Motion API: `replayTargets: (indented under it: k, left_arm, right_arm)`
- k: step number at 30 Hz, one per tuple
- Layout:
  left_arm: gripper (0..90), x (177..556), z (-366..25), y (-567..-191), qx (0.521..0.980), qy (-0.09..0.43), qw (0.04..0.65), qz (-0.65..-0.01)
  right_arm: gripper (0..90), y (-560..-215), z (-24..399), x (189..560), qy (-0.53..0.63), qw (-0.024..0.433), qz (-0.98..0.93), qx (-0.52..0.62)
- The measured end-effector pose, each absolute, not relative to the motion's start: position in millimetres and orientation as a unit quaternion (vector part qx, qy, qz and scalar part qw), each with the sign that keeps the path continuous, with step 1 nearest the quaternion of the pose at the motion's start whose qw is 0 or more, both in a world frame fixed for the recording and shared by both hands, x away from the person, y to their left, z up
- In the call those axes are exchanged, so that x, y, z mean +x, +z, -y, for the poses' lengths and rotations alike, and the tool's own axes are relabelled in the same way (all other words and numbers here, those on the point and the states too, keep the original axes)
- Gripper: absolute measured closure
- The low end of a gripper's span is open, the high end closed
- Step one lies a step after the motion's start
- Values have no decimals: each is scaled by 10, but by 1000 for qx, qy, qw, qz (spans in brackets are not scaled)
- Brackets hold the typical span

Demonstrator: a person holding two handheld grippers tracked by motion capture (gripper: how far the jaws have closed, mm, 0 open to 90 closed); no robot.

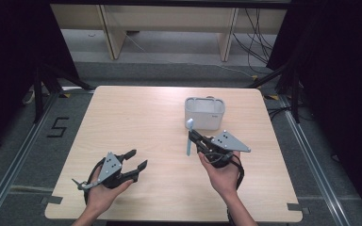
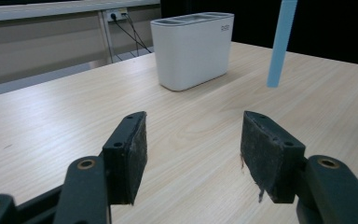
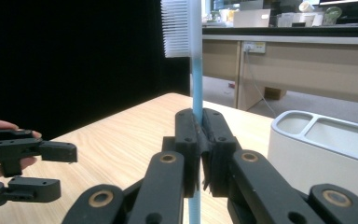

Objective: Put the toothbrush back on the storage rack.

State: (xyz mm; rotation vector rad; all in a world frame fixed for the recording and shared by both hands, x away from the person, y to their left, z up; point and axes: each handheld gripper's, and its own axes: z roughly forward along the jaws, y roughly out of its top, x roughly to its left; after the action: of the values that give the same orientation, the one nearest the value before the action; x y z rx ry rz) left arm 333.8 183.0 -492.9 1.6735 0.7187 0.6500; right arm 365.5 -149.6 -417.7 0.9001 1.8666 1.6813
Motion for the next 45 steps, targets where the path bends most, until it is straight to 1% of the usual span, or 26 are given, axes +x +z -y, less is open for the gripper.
replayTargets:
  k: [1,2,3,5,7,8,10,11,13,14,16,17,18,19,20,22,24,26,28,29,31,33,36,41,42,45]
  left_arm:
    - [405,3338,-1830,-4929,712,277,568,-306]
    - [405,3324,-1861,-4953,708,281,570,-310]
    - [405,3328,-1864,-4978,700,279,580,-309]
    - [405,3322,-1876,-4993,699,281,580,-309]
    - [405,3294,-1904,-5017,701,283,571,-319]
    - [404,3292,-1918,-5057,698,284,573,-322]
    - [403,3284,-1933,-5092,698,284,570,-328]
    - [402,3284,-1933,-5092,698,284,570,-328]
    - [401,3279,-1953,-5133,696,287,568,-332]
    - [401,3279,-1959,-5142,694,290,569,-332]
    - [402,3276,-1972,-5155,690,296,570,-333]
    - [402,3276,-1972,-5155,690,296,570,-333]
    - [402,3277,-1978,-5164,689,296,570,-335]
    - [402,3278,-1983,-5170,689,297,569,-337]
    - [402,3299,-1981,-5185,684,299,578,-329]
    - [401,3288,-1995,-5192,689,298,567,-338]
    - [401,3314,-1994,-5214,683,303,577,-331]
    - [401,3303,-1992,-5223,680,302,578,-336]
    - [401,3305,-2000,-5229,681,303,577,-334]
    - [401,3277,-2006,-5226,686,300,566,-345]
    - [401,3283,-2008,-5232,685,301,568,-343]
    - [401,3280,-2011,-5232,683,302,569,-344]
    - [401,3280,-2010,-5232,684,302,568,-345]
    - [401,3276,-2006,-5233,683,303,568,-344]
    - [400,3279,-2011,-5232,683,303,568,-346]
    - [400,3280,-2015,-5231,683,301,567,-348]
  right_arm:
    - [862,-4177,1496,3655,613,234,-680,328]
    - [862,-4168,1525,3671,611,247,-681,321]
    - [862,-4163,1530,3660,609,241,-681,328]
    - [862,-4161,1541,3670,609,247,-680,325]
    - [862,-4154,1560,3666,609,238,-680,332]
    - [862,-4152,1585,3689,610,259,-676,323]
    - [862,-4142,1604,3673,605,252,-678,332]
    - [862,-4139,1623,3684,606,260,-677,326]
    - [861,-4132,1645,3682,604,257,-677,332]
    - [862,-4132,1659,3701,606,273,-673,324]
    - [862,-4123,1668,3682,605,257,-673,339]
    - [862,-4123,1668,3682,605,257,-673,339]
    - [862,-4125,1685,3710,611,272,-669,325]
    - [862,-4120,1690,3697,607,264,-670,337]
    - [862,-4113,1715,3709,603,275,-670,333]
    - [861,-4112,1719,3715,606,273,-670,331]
    - [862,-4104,1733,3716,605,270,-669,337]
    - [861,-4095,1749,3714,603,269,-669,341]
    - [862,-4083,1771,3723,600,277,-668,341]
    - [861,-4071,1790,3735,600,282,-667,340]
    - [862,-4064,1793,3731,600,276,-666,347]
    - [861,-4045,1827,3753,599,288,-667,337]
    - [861,-4036,1839,3746,598,285,-664,348]
    - [861,-4022,1875,3769,596,292,-662,349]
    - [861,-4016,1881,3775,597,286,-663,350]
    - [861,-4001,1897,3784,594,294,-662,350]
